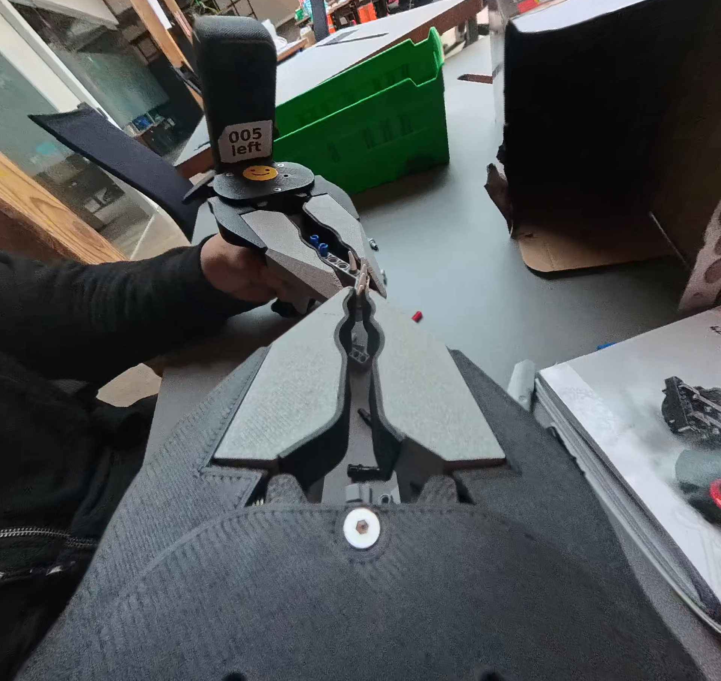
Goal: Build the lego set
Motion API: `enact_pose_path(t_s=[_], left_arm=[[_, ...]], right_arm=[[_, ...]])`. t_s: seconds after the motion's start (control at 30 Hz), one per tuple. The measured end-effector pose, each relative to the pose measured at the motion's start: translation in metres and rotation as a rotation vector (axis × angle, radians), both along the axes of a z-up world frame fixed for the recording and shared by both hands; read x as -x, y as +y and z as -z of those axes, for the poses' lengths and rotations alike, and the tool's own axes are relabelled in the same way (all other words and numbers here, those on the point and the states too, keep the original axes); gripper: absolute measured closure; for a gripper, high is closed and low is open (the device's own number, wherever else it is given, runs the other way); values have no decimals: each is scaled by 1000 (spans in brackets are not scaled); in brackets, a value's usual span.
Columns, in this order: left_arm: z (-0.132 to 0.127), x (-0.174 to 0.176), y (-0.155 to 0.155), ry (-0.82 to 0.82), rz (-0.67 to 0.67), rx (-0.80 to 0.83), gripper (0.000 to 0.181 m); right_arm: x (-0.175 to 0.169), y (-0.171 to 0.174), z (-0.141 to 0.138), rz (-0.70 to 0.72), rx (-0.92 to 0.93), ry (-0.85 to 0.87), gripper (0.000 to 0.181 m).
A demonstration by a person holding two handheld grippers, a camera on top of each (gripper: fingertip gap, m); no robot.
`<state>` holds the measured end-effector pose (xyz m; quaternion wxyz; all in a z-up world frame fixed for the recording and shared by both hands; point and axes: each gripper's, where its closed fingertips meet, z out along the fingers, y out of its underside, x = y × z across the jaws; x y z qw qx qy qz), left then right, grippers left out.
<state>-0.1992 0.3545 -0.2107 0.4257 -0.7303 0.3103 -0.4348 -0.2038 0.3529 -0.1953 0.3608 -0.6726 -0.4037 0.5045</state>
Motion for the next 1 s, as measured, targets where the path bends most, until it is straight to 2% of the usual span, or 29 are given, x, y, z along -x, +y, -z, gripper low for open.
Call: enact_pose_path(t_s=[0.1,0.27,0.37,0.57,0.67,0.73,0.83,0.87,0.9,0.93,1.0], left_arm=[[-2,-3,-2,-20,13,-13,169],[-6,-6,-4,-118,47,59,168],[-12,-6,-4,-160,55,69,162],[-10,-3,-5,-127,42,46,167],[-1,-2,-3,-58,14,45,166],[2,-2,0,-77,4,79,166],[-1,-2,2,-111,-14,102,170],[14,-2,1,-4,-21,102,170],[18,-5,-2,27,-8,95,170],[15,-8,-3,21,-3,70,171],[13,-9,-1,34,-12,40,169]], right_arm=[[-2,-2,-2,-16,15,16,181],[-4,-3,-5,-40,58,52,181],[-5,-3,-5,-38,50,42,181],[-2,-5,-5,-45,39,39,181],[-2,-2,5,-4,-35,-56,181],[-1,2,6,44,-102,-94,181],[-2,10,-16,144,-156,19,181],[-11,17,-35,210,-173,121,181],[-23,26,-48,274,-178,186,181],[-34,35,-55,319,-170,224,181],[-44,40,-49,286,-87,233,181]])
